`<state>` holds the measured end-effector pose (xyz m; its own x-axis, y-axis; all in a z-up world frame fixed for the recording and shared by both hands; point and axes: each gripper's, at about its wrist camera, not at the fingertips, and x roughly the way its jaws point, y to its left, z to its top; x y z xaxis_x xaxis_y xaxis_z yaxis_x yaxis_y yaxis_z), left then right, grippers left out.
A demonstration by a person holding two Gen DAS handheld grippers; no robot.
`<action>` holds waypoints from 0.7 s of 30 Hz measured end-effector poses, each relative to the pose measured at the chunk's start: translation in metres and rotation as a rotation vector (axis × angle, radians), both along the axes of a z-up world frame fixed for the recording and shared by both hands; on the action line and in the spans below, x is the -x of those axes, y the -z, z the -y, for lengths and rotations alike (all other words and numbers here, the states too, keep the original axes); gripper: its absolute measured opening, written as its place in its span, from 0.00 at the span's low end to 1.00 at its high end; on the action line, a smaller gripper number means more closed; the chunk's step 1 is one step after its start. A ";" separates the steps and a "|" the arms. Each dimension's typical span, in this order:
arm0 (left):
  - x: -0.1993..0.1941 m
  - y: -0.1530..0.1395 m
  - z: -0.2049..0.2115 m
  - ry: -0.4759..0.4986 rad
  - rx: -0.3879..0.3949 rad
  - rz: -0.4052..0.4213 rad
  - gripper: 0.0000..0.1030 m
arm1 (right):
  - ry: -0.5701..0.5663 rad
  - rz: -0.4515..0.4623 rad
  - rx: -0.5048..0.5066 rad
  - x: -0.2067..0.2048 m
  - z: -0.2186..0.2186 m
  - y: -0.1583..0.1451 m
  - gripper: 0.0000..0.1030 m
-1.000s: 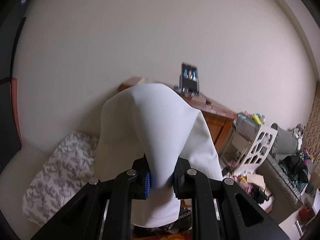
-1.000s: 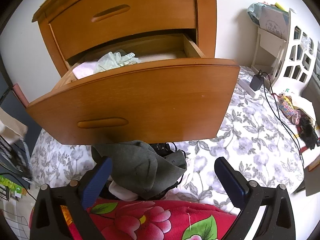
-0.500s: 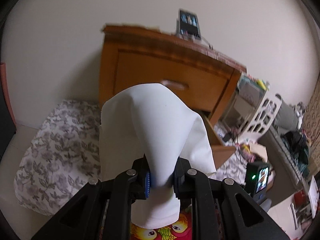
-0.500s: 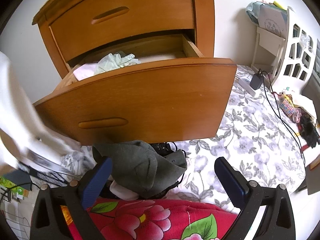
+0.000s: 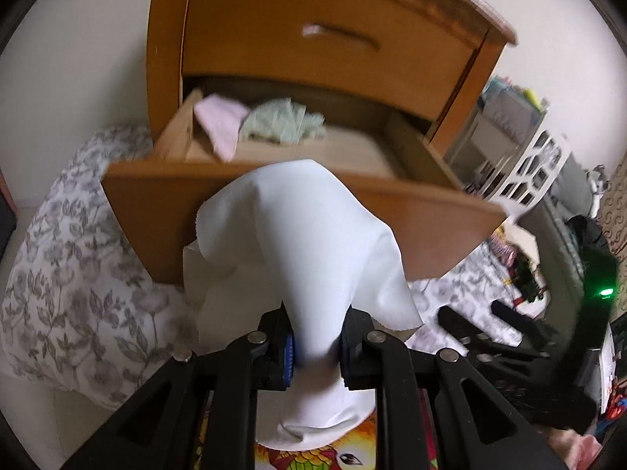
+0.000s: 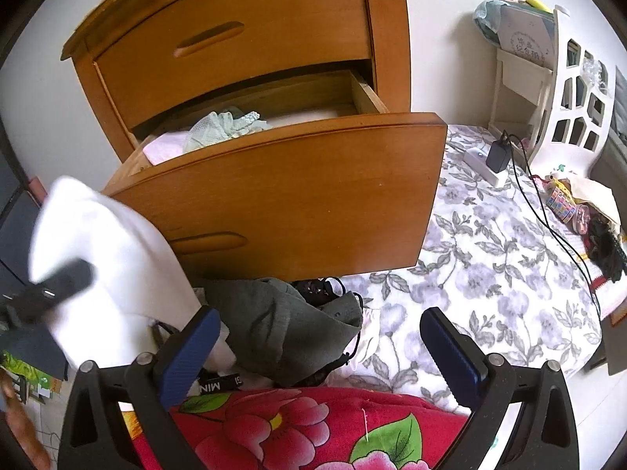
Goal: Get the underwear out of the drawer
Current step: 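Carry the white garment down toward the clothes pile with the left tool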
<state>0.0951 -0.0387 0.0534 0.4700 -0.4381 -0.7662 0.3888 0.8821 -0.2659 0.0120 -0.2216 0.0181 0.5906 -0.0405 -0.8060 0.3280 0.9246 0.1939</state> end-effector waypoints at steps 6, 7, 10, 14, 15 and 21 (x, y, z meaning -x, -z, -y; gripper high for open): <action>-0.006 0.022 0.017 0.035 -0.059 -0.045 0.18 | 0.000 0.000 -0.001 0.000 0.000 0.000 1.00; -0.007 0.024 0.020 0.043 -0.065 -0.048 0.18 | 0.000 0.000 -0.001 -0.001 0.000 0.000 1.00; -0.013 0.030 0.027 0.059 -0.075 -0.070 0.18 | 0.000 -0.001 -0.009 -0.001 0.001 0.000 1.00; -0.023 0.038 0.031 0.060 -0.084 -0.106 0.18 | -0.001 -0.004 -0.017 -0.001 0.002 0.002 1.00; -0.025 0.040 0.032 0.063 -0.089 -0.115 0.18 | -0.003 -0.005 -0.019 -0.001 0.002 0.002 1.00; -0.035 0.052 0.038 0.078 -0.098 -0.181 0.23 | -0.009 -0.013 -0.031 -0.003 0.004 0.004 1.00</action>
<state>0.1297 -0.0765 0.0015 0.2887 -0.3867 -0.8758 0.4104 0.8765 -0.2517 0.0154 -0.2253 0.0140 0.5799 -0.0102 -0.8146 0.3223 0.9212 0.2179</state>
